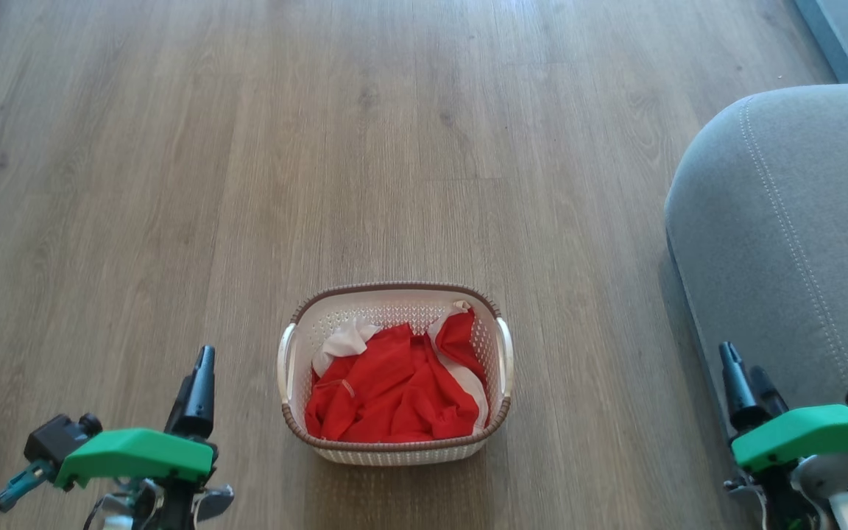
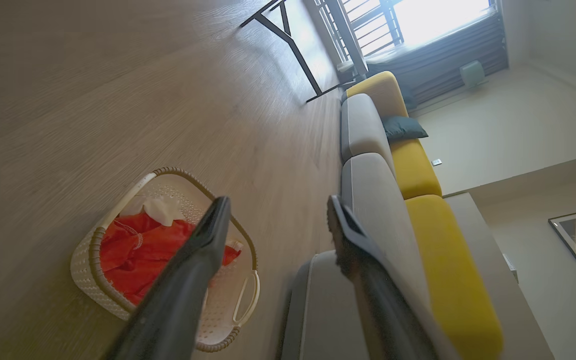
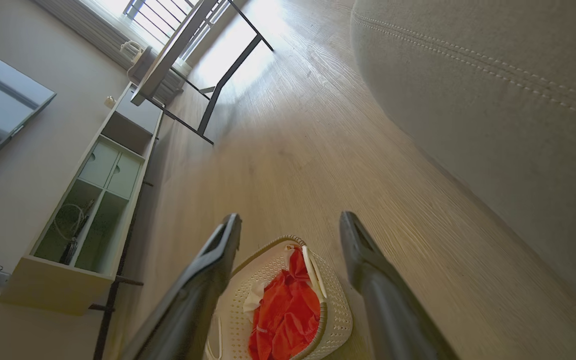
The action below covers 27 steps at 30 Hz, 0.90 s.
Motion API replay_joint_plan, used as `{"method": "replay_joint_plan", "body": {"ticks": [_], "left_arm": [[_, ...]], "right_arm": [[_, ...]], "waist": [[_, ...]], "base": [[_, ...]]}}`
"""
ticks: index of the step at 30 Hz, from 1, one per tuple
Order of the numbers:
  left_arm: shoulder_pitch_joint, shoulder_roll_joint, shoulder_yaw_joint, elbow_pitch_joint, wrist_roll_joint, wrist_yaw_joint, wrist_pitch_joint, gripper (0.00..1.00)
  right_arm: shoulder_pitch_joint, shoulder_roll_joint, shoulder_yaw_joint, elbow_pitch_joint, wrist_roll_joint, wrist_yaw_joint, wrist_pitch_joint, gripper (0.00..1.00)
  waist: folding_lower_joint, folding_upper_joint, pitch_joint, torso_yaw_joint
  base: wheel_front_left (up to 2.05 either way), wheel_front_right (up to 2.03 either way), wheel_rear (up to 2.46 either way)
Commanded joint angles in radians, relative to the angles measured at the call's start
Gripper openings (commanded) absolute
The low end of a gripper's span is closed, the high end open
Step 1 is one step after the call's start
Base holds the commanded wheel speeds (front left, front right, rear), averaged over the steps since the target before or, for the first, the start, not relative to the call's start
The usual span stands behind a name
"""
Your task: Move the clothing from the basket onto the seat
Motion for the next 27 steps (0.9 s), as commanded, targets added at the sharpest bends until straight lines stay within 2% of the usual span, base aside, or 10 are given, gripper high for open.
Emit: {"method": "replay_joint_plan", "body": {"ticks": [1,27], "left_arm": [[-0.061,0.018,0.007,-0.034,0.037,-0.003,-0.017,1.00],[-0.074,0.049,-0.038,-0.041,0.355,-0.005,-0.091,1.00]], "right_arm": [[-0.035,-0.034,0.020,-0.041,-0.045,0.003,-0.018,1.00],[-0.076,-0.120,0.150,-0.036,-0.345,0.005,-0.091,1.00]], "waist": [[0.0000,0.0000,0.000,0.000],[0.0000,0.0000,0.004,-0.003]], "base": [[0.00,0.00,0.00],[0.00,0.00,0.00]]}}
